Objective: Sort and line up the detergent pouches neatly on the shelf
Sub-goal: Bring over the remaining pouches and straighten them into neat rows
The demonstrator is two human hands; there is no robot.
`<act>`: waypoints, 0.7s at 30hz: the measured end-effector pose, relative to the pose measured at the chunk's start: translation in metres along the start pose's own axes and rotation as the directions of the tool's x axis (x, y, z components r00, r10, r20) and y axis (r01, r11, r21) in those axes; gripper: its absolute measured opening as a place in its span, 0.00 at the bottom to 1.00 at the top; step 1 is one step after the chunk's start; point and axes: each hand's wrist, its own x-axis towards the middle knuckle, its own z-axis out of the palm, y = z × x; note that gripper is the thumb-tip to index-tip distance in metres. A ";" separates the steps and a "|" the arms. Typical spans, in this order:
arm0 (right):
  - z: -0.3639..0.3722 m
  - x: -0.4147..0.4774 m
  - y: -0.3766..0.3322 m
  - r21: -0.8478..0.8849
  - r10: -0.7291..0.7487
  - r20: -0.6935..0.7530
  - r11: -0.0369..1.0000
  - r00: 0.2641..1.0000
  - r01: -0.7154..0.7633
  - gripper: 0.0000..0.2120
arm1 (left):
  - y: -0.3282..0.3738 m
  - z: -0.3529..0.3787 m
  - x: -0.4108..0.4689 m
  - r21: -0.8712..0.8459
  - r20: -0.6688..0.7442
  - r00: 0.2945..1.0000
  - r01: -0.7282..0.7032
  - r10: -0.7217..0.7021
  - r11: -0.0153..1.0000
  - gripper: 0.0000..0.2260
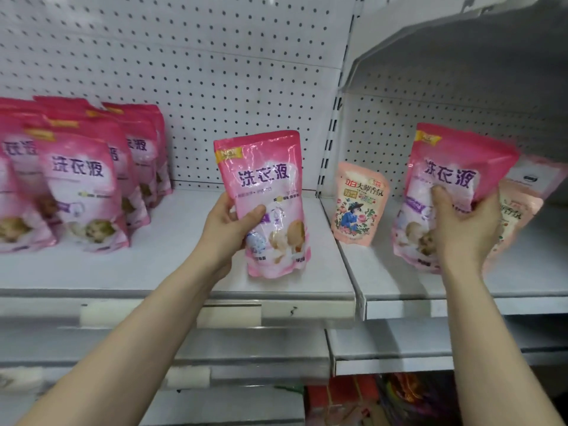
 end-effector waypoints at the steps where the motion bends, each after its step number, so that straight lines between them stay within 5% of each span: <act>1: -0.003 -0.005 -0.011 0.000 -0.010 -0.002 1.000 1.000 0.010 0.19 | 0.002 -0.005 -0.003 -0.005 0.003 1.000 -0.009 0.009 1.000 0.14; 9: 0.017 -0.093 -0.087 0.100 0.059 0.075 0.993 0.995 -0.066 0.15 | 0.028 -0.094 -0.037 0.004 0.042 0.998 -0.044 0.044 0.999 0.17; 14: 0.053 -0.164 -0.134 0.274 0.176 0.247 0.930 0.953 -0.243 0.09 | 0.051 -0.174 -0.066 0.044 0.048 0.996 -0.074 0.072 0.996 0.19; 21: 0.125 -0.276 -0.204 0.342 0.157 0.496 0.869 0.854 -0.358 0.10 | 0.077 -0.299 -0.114 0.093 -0.039 0.995 -0.086 0.090 0.992 0.19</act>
